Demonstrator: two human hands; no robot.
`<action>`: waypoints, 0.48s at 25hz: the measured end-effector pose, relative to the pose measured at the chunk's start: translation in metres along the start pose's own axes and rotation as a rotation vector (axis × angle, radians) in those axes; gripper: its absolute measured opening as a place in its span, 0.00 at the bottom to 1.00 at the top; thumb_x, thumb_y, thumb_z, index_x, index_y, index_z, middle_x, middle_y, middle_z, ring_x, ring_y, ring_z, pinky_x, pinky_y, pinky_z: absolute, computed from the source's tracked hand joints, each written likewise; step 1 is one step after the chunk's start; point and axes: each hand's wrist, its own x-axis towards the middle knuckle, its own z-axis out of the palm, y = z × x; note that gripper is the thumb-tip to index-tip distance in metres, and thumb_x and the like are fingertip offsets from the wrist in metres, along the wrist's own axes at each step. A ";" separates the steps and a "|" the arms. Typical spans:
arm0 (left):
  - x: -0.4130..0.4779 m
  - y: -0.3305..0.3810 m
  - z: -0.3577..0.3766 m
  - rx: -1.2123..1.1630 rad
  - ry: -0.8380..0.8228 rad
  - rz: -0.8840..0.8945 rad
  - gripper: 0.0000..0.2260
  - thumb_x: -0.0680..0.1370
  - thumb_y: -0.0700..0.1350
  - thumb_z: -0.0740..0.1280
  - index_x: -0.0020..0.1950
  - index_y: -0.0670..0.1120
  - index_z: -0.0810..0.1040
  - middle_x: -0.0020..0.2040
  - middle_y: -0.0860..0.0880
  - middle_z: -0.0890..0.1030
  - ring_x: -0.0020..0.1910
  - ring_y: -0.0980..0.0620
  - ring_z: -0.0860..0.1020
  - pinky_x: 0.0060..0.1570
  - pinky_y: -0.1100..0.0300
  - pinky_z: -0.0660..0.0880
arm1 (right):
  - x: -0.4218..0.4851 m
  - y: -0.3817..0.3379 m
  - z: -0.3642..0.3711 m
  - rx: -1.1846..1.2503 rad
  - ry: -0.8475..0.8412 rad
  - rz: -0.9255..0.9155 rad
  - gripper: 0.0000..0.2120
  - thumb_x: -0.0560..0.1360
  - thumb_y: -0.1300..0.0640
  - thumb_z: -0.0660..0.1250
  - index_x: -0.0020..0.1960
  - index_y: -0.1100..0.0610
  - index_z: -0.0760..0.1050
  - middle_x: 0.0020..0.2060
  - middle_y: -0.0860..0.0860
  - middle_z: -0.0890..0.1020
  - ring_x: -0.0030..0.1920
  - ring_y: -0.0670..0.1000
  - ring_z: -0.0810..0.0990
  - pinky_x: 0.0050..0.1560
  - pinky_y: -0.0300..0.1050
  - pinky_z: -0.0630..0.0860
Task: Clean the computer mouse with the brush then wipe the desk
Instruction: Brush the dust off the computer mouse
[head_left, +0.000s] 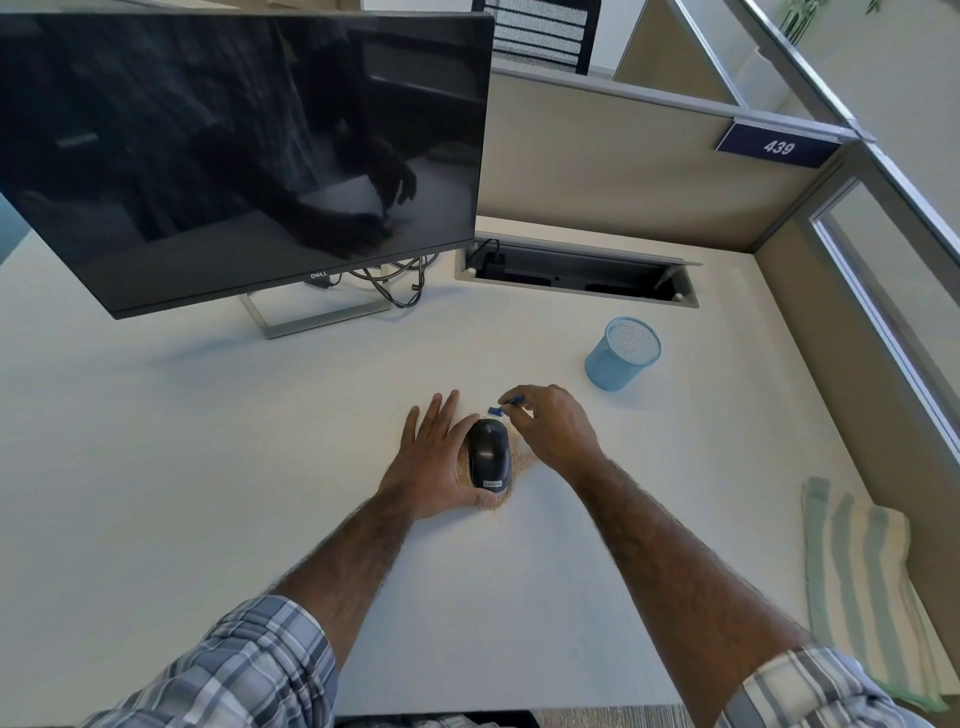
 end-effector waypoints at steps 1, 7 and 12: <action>0.000 0.000 0.000 0.006 -0.001 -0.001 0.54 0.65 0.80 0.64 0.82 0.55 0.51 0.84 0.49 0.36 0.81 0.49 0.33 0.79 0.42 0.37 | 0.001 -0.001 0.000 0.001 -0.031 0.001 0.10 0.81 0.52 0.65 0.58 0.50 0.83 0.51 0.47 0.85 0.51 0.49 0.78 0.49 0.46 0.76; 0.000 0.000 0.000 0.007 -0.010 -0.005 0.54 0.65 0.79 0.65 0.82 0.55 0.51 0.84 0.49 0.36 0.81 0.48 0.33 0.79 0.42 0.37 | 0.003 0.000 0.000 0.007 -0.025 0.030 0.10 0.81 0.53 0.64 0.57 0.50 0.83 0.52 0.48 0.86 0.51 0.50 0.81 0.55 0.53 0.79; 0.000 0.000 0.000 0.012 -0.014 -0.006 0.53 0.65 0.79 0.66 0.82 0.55 0.51 0.84 0.49 0.36 0.81 0.49 0.32 0.79 0.42 0.36 | 0.000 0.001 0.003 -0.029 0.001 0.069 0.11 0.81 0.53 0.63 0.57 0.50 0.83 0.51 0.47 0.86 0.52 0.51 0.81 0.59 0.54 0.77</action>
